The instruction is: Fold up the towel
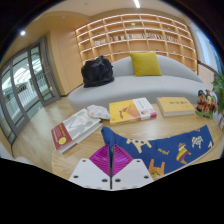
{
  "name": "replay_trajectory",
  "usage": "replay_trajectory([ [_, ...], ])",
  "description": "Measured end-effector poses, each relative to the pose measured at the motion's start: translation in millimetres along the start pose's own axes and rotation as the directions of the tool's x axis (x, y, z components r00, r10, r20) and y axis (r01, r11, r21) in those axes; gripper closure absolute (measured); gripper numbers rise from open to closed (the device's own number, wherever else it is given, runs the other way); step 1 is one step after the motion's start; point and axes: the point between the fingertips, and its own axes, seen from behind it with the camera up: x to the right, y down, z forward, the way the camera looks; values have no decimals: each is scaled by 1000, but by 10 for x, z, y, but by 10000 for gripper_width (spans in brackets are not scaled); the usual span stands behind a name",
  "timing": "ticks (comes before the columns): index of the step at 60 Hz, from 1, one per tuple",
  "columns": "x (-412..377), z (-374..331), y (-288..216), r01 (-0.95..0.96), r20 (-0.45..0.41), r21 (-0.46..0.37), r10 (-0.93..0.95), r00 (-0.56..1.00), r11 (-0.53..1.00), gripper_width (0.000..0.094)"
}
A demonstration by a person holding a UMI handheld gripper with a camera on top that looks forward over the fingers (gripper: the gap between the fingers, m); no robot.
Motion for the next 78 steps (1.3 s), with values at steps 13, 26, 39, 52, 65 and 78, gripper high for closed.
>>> replay_trajectory([
  [13,81,-730,-956,-81,116,159,63,991,984,927],
  [26,1960,-578,-774,-27,-148,121,45,988,992,911],
  [39,3588,-521,-149,33,-425,-28,-42,904,999,275],
  [52,3711,-1357,-331,83,-477,70,-40,878,994,81],
  [65,3184,-2269,-241,110,-434,93,-59,899,990,83],
  [78,2583,-3020,31,106,-387,104,-58,920,989,83],
])
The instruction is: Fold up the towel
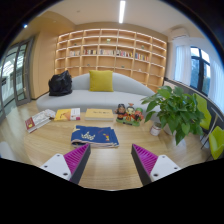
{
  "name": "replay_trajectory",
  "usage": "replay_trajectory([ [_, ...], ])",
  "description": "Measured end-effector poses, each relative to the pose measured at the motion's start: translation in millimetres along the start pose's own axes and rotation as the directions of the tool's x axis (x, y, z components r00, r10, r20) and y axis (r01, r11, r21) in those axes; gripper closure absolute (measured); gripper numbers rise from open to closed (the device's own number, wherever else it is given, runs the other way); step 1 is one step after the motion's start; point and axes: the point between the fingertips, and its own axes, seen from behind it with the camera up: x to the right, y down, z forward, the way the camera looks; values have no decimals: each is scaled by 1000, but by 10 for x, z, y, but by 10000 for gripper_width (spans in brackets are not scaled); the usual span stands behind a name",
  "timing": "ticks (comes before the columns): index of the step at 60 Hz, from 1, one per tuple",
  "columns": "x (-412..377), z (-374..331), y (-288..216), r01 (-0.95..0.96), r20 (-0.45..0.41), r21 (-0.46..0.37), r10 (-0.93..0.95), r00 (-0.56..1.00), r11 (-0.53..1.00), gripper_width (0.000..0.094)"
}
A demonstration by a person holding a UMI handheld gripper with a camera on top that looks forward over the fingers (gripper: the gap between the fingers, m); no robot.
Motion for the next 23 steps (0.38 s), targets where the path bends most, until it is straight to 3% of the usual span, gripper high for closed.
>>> replay_trajectory([
  [23,-237,-699,178,9,74,11,-10,997,1000,85],
])
